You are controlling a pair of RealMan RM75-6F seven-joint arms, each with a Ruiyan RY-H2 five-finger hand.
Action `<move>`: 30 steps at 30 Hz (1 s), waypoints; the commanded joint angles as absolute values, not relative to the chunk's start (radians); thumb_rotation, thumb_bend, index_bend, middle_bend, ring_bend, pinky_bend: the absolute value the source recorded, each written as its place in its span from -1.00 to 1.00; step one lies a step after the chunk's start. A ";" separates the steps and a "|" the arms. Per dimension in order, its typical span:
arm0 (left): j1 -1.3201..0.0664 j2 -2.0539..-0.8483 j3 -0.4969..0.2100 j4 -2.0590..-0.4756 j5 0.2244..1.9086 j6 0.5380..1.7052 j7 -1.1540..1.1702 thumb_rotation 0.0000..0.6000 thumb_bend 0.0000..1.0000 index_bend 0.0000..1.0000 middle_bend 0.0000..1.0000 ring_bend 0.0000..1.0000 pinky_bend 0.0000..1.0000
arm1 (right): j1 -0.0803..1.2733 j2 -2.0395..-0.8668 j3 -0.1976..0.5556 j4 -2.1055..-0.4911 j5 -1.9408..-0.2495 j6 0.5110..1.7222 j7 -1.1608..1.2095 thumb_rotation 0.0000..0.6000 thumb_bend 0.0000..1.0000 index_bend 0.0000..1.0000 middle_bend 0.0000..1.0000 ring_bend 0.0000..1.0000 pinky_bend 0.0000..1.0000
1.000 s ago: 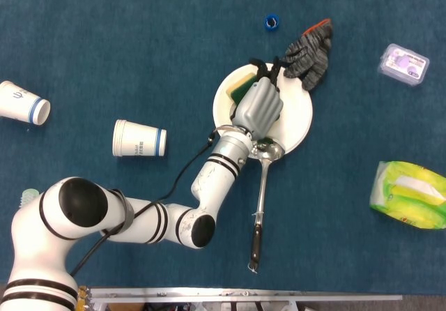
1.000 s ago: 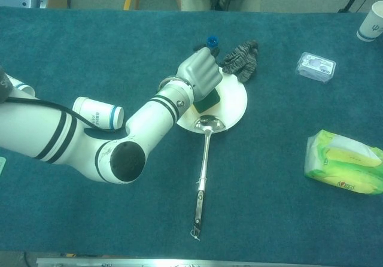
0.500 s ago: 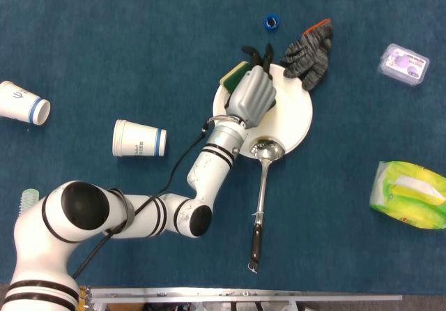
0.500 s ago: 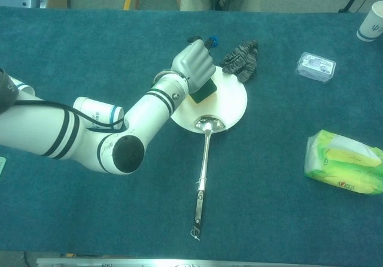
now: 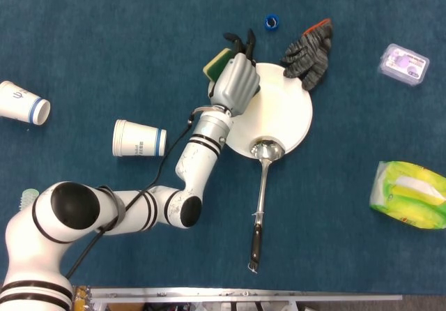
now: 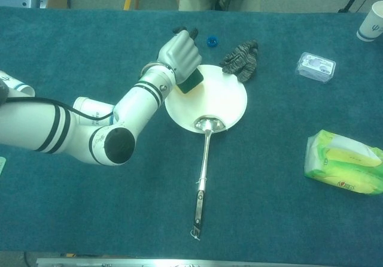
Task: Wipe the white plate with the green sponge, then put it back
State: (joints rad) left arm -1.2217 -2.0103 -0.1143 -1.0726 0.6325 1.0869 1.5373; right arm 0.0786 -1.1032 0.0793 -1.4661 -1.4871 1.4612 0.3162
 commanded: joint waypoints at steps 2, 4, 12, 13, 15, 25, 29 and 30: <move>-1.210 -1.980 -0.130 -1.114 0.636 1.106 1.532 1.00 -0.49 -0.12 -0.51 -0.91 -0.52 | 0.078 -1.101 0.078 -1.471 -1.492 1.465 0.315 1.00 -0.37 -0.67 -0.52 -0.75 -0.48; -1.200 -1.956 -0.141 -1.148 0.638 1.121 1.521 1.00 -0.49 -0.12 -0.51 -0.91 -0.52 | 0.077 -1.101 0.078 -1.474 -1.496 1.468 0.314 1.00 -0.37 -0.67 -0.52 -0.75 -0.48; -1.158 -1.858 -0.172 -1.276 0.599 1.175 1.509 1.00 -0.49 -0.13 -0.51 -0.91 -0.52 | 0.076 -1.099 0.071 -1.485 -1.513 1.478 0.314 1.00 -0.37 -0.67 -0.52 -0.75 -0.48; -1.154 -1.847 -0.175 -1.287 0.596 1.181 1.505 1.00 -0.49 -0.13 -0.51 -0.91 -0.52 | 0.076 -1.099 0.071 -1.486 -1.514 1.478 0.314 1.00 -0.37 -0.67 -0.52 -0.75 -0.48; -1.142 -1.821 -0.176 -1.307 0.589 1.191 1.498 1.00 -0.49 -0.14 -0.51 -0.91 -0.52 | 0.076 -1.100 0.069 -1.487 -1.518 1.479 0.313 1.00 -0.37 -0.67 -0.52 -0.75 -0.48; -1.077 -1.739 -0.136 -1.343 0.549 1.219 1.479 1.00 -0.49 -0.16 -0.52 -0.91 -0.54 | 0.082 -1.105 0.062 -1.500 -1.540 1.482 0.301 1.00 -0.37 -0.67 -0.52 -0.75 -0.48; -1.058 -1.723 -0.123 -1.356 0.529 1.223 1.475 1.00 -0.49 -0.17 -0.53 -0.91 -0.54 | 0.085 -1.108 0.061 -1.503 -1.546 1.482 0.296 1.00 -0.37 -0.67 -0.52 -0.75 -0.48; -1.054 -1.719 -0.119 -1.360 0.522 1.224 1.481 1.00 -0.49 -0.18 -0.54 -0.91 -0.54 | 0.086 -1.108 0.060 -1.505 -1.548 1.482 0.294 1.00 -0.37 -0.67 -0.52 -0.75 -0.48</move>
